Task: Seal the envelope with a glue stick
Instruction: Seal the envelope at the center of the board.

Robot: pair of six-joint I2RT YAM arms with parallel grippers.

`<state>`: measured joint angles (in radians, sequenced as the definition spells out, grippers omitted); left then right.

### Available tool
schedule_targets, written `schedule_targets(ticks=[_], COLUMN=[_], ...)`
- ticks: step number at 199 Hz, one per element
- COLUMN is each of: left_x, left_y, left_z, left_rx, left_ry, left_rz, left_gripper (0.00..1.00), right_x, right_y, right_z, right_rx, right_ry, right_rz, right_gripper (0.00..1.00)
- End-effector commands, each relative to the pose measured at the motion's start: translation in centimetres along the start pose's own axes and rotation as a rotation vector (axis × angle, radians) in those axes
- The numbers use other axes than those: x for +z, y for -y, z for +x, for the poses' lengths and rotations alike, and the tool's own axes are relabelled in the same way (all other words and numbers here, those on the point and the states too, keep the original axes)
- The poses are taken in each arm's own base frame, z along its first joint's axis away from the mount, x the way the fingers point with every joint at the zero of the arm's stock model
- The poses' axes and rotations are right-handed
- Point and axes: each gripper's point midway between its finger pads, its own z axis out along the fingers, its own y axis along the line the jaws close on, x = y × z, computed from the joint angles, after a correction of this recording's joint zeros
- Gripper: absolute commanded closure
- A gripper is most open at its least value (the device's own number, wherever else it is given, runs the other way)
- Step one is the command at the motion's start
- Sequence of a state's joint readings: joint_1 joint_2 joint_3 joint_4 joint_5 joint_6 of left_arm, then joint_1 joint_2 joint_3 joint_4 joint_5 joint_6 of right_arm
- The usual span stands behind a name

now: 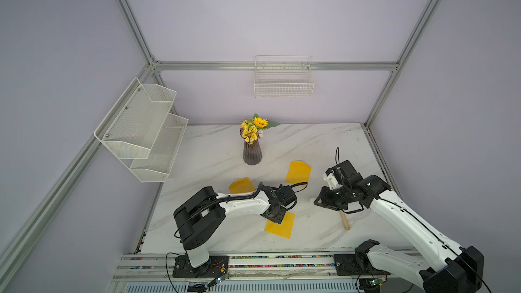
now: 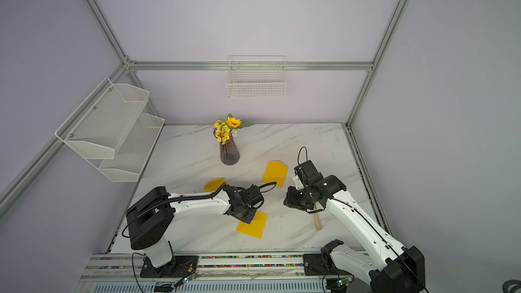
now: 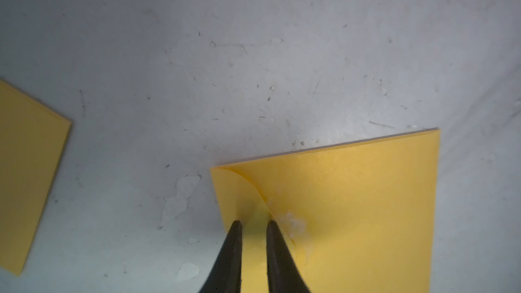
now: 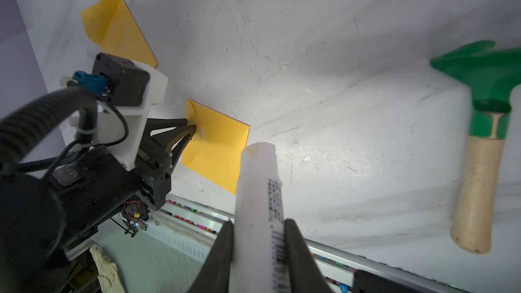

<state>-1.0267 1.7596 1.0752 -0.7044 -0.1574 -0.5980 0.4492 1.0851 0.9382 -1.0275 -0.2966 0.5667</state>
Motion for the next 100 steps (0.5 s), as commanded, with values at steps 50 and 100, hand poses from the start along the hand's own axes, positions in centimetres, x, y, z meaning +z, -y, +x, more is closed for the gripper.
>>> schedule_targets(ticks=[50, 100], left_x=[-1.1, -4.2], left_y=[-0.2, -0.6], left_z=[-0.3, 0.1], left_rx=[-0.004, -0.011], left_ry=[0.035, 0.092], left_rz=[0.02, 0.078], left_gripper=[0.76, 0.56], right_x=[-1.2, -1.4], right_y=[-0.1, -0.1], right_z=[-0.6, -0.7], right_rx=[-0.005, -0.005], right_ry=[0.031, 0.04], right_rz=[0.012, 0.014], right_gripper=[1.0, 1.0])
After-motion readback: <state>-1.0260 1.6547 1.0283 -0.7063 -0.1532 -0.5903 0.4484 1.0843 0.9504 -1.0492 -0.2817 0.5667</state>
